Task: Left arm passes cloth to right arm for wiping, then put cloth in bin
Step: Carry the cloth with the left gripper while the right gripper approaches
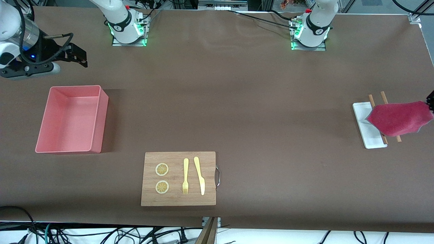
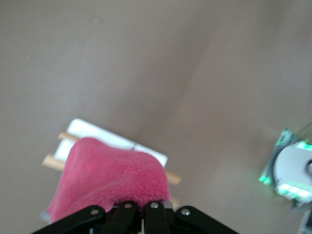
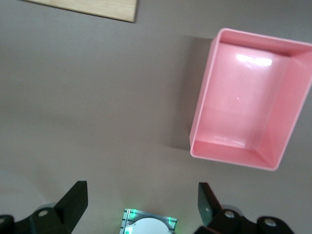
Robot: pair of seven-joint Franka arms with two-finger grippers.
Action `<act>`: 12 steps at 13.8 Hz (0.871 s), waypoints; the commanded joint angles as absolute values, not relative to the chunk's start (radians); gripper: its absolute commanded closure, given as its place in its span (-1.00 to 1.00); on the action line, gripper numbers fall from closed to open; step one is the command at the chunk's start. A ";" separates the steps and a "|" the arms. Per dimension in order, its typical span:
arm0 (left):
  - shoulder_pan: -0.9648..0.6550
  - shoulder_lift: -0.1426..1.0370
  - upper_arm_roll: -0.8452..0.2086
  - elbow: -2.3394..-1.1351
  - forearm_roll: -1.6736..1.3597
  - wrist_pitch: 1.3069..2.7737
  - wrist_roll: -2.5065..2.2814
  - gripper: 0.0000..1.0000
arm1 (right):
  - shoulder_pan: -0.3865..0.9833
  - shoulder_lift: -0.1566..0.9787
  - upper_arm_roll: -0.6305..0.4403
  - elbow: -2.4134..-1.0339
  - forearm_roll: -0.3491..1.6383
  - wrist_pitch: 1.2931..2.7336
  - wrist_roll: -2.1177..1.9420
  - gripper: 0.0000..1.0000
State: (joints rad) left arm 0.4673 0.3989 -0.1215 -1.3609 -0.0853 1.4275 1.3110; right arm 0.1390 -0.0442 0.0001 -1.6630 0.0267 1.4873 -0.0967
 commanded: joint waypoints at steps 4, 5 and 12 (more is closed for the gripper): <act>0.229 0.391 -0.257 -1.352 -0.074 1.405 0.803 1.00 | 0.137 -0.035 -0.005 -1.814 0.178 1.673 -0.388 -1.00; 0.215 0.393 -0.315 -1.350 -0.083 1.405 0.732 1.00 | 0.137 -0.020 -0.005 -1.830 0.213 1.701 -0.453 -1.00; 0.002 0.400 -0.446 -1.307 -0.371 1.541 0.189 1.00 | 0.038 0.170 -0.008 -1.845 0.509 1.730 -1.078 -1.00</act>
